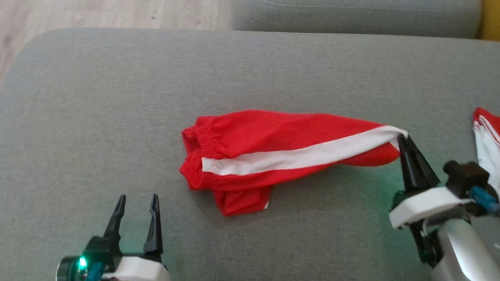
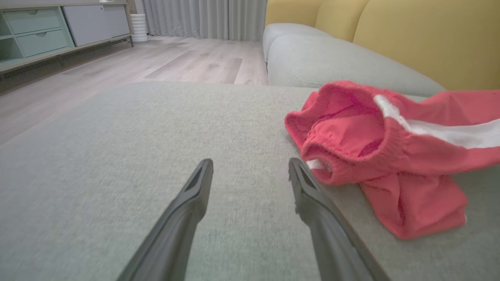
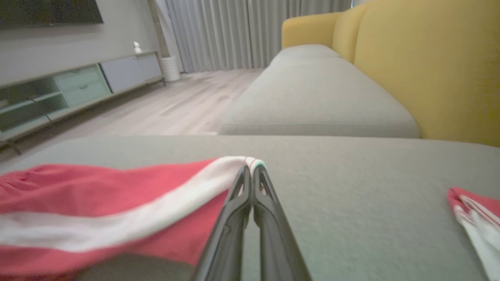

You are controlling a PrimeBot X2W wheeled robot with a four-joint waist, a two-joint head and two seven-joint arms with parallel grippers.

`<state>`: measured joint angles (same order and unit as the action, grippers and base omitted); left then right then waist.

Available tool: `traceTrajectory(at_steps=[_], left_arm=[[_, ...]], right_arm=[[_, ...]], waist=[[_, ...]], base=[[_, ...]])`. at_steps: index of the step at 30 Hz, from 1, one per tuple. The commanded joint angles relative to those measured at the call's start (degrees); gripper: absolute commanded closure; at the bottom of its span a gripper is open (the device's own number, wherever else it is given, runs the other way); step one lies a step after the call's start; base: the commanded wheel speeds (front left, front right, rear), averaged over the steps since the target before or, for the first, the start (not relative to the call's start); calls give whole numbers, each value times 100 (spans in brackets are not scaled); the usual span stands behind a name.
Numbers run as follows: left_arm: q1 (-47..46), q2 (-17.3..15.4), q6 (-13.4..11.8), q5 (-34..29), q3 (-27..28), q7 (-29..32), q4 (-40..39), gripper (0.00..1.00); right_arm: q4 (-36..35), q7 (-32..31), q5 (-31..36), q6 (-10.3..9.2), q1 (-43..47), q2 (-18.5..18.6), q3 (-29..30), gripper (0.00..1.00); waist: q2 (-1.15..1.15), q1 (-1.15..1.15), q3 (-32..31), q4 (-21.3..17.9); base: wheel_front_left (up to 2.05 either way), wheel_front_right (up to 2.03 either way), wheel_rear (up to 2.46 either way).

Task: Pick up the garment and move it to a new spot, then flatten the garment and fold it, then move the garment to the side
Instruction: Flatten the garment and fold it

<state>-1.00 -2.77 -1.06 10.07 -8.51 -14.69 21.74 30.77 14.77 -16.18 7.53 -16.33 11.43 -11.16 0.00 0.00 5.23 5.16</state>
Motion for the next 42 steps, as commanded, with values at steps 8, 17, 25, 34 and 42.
traceTrajectory(at_steps=[8,17,25,34,42], left_arm=[[-314,-10,-71,-42,246,-30,-165,0],[-169,-10,-203,-158,297,-30,-176,0],[-18,-10,-252,-229,343,-30,-191,0],[-258,-10,282,76,-169,-30,-84,0],[-1049,-10,721,893,-799,-30,487,0]], right_arm=[[-100,23,1357,-4,29,-298,820,0],[-806,23,1780,-4,774,-835,1192,0],[-747,23,1331,-4,1031,-853,987,0],[-692,23,1158,-4,951,-855,776,0],[-553,23,1094,-4,856,-855,572,0]], waist=[[0,0,-102,-248],[0,0,-410,-380],[0,0,-487,-465],[0,0,-417,-429],[0,0,-234,-566]], base=[[0,0,0],[0,0,0],[0,0,0],[0,0,0],[0,0,0]])
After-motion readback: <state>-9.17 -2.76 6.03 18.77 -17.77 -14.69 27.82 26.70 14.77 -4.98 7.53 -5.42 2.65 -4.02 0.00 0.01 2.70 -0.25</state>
